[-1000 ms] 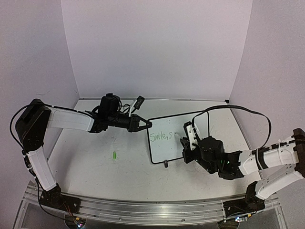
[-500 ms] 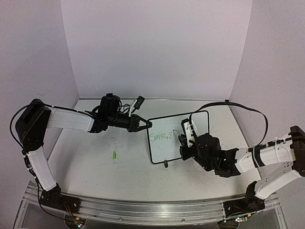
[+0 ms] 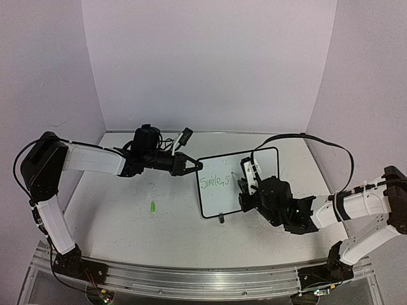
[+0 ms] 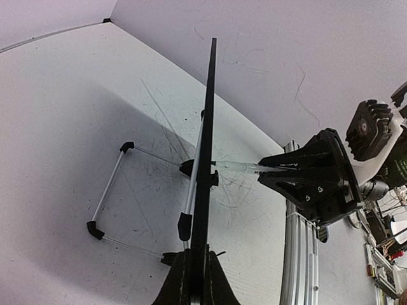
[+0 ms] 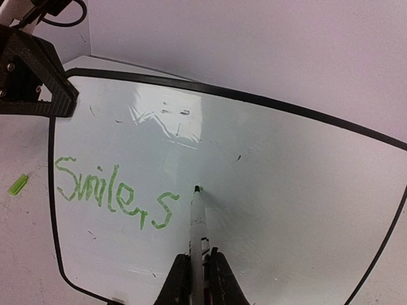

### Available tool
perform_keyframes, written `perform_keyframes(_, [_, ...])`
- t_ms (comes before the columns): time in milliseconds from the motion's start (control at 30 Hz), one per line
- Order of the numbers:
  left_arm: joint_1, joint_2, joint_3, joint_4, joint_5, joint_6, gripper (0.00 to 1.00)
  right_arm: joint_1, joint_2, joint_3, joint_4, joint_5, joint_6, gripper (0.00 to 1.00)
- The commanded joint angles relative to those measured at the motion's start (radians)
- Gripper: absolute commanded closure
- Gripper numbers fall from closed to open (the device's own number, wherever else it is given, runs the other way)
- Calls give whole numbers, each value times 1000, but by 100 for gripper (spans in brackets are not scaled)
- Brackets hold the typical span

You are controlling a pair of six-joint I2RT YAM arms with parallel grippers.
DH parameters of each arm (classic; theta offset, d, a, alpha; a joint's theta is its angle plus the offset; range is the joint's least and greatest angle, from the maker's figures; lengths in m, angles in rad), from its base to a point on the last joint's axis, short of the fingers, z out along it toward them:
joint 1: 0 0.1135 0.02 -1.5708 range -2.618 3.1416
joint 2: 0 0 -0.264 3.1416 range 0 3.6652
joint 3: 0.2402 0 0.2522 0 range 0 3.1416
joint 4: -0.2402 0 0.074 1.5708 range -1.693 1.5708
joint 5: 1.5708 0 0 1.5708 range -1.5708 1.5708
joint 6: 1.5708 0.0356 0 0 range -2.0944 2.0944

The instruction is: Write a sentence on the whiteboard

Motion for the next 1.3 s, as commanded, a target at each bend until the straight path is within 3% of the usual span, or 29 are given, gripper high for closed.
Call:
perform_keyframes(0, [-6,-40,9,-55,-8,13,100,-5,22,45,-2,18,-2,100])
perform_keyframes(1267, [-7,-40,9,-60,-12,19,100,29,6,5,-126,-19,110,100])
